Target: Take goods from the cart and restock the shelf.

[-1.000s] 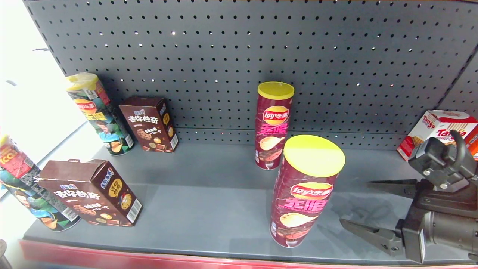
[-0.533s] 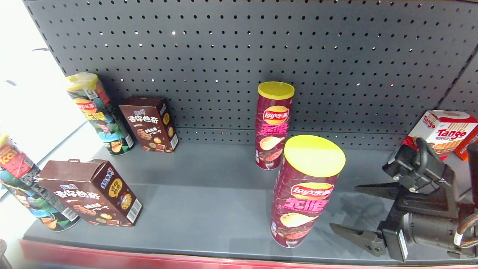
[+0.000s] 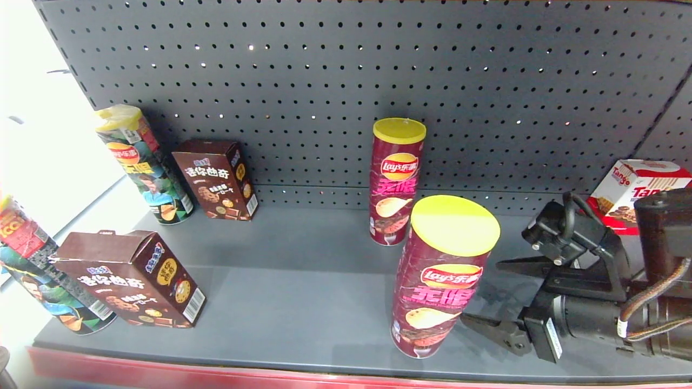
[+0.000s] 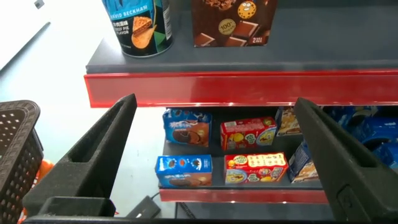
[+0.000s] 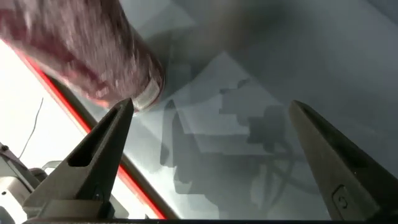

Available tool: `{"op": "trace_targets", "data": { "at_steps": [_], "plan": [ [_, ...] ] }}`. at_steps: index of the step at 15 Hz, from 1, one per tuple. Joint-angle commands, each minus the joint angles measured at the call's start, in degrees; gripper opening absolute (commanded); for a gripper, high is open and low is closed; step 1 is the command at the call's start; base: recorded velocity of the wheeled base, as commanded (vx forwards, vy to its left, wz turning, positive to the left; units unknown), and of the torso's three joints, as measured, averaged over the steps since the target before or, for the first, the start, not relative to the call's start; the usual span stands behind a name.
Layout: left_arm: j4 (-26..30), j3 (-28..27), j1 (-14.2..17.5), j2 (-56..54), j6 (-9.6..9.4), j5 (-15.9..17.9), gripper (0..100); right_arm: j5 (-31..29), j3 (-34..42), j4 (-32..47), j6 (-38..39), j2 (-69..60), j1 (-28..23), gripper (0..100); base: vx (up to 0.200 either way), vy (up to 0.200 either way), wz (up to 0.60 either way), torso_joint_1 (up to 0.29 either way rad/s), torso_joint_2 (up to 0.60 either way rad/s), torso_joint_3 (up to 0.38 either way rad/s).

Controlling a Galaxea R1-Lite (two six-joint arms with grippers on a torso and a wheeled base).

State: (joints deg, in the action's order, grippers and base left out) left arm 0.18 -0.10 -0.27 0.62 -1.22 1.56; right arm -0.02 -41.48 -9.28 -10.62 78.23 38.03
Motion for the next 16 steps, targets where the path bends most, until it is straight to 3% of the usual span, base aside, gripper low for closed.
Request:
{"op": "trace_targets", "data": {
  "at_steps": [1, 16],
  "plan": [
    [-0.01, 0.01, 0.0, 0.08, -0.01, 0.02, 100, 0.02, -1.85, -0.04, -0.02, 2.02, 0.37, 100, 0.0, 0.0, 0.0, 0.0, 0.0, 0.0],
    [-0.01, 0.01, 0.0, 0.08, 0.08, 0.2, 100, 0.02, -0.88, -0.04, -0.02, 1.23, 2.75, 100, 0.0, 0.0, 0.0, 0.0, 0.0, 0.0]
  ]
}}
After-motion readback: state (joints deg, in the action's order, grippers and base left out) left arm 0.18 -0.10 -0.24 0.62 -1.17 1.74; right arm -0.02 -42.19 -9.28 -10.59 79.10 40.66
